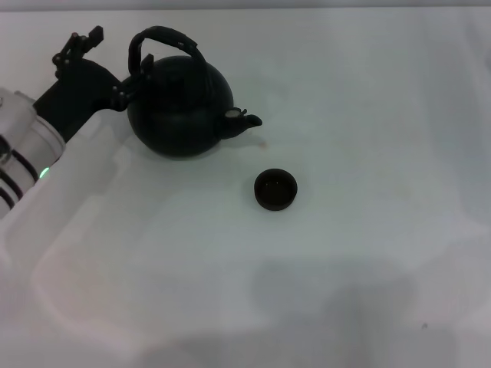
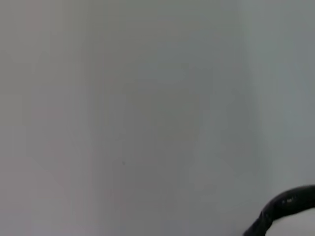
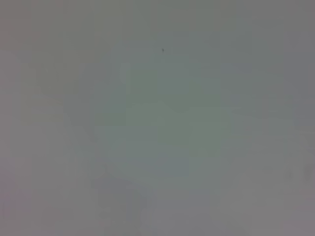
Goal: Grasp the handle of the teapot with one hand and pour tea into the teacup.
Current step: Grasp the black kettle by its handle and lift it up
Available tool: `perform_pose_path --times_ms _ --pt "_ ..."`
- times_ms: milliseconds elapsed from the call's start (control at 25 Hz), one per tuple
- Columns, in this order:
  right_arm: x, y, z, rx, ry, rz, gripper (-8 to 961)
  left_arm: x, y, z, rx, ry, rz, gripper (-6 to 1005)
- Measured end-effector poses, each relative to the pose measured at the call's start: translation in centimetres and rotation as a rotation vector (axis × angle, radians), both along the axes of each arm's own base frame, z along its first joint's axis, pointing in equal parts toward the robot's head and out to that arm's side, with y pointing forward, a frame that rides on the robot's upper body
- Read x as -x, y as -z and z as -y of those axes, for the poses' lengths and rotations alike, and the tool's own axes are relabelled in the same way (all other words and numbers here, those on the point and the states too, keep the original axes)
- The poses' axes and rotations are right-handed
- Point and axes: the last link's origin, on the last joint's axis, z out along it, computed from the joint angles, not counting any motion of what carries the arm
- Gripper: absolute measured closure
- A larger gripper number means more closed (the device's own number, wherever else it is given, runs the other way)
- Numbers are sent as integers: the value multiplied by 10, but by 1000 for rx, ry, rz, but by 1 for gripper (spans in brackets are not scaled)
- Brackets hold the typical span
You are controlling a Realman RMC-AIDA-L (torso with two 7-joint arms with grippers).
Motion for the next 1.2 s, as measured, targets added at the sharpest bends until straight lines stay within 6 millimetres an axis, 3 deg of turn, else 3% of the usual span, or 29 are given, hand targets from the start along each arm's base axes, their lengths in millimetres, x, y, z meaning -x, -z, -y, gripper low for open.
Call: perform_pose_path --times_ms 480,720,1200 --pt "5 0 -5 0 -14 -1 113 -1 6 -8 -13 -3 -107 145" --pt "4 1 -4 3 -10 -3 113 -1 9 -8 -20 13 -162 342" --pt "4 2 -4 6 -7 -5 112 0 9 -10 -17 -1 -171 614"
